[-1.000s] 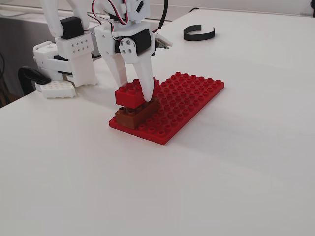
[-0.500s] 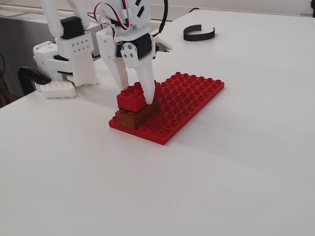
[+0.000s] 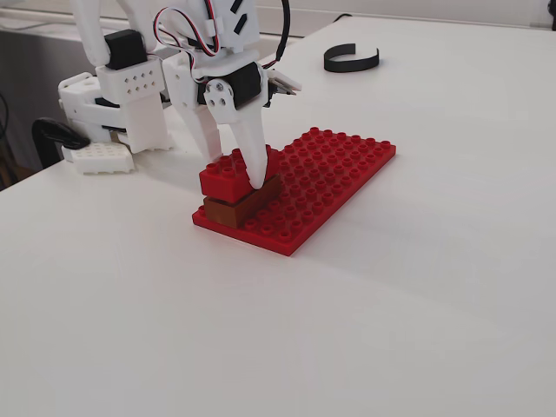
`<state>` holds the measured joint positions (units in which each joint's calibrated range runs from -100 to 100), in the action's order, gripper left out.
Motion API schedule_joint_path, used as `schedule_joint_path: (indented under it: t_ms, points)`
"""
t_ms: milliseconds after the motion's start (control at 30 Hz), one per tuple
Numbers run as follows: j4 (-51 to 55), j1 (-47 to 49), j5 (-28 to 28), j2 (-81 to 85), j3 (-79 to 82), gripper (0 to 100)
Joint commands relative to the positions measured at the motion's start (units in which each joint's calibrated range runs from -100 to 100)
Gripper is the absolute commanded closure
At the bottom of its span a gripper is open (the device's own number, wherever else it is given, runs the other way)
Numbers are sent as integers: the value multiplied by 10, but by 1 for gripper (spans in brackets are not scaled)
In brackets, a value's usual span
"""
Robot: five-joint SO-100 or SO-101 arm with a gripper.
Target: Grab the loose lego brick and stack it on top of the fixed one.
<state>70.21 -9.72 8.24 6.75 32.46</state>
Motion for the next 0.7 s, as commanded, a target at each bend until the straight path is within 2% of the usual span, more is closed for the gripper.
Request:
schedule_joint_path:
  t_ms: [0,200,267,667]
  points:
    - [-1,-1,2,-1,-5,93]
    - [-1,-1,2,-1,-3,76]
    - [-1,-1,2,-1,-3,74]
    - [32,-1,2,6,-10,72]
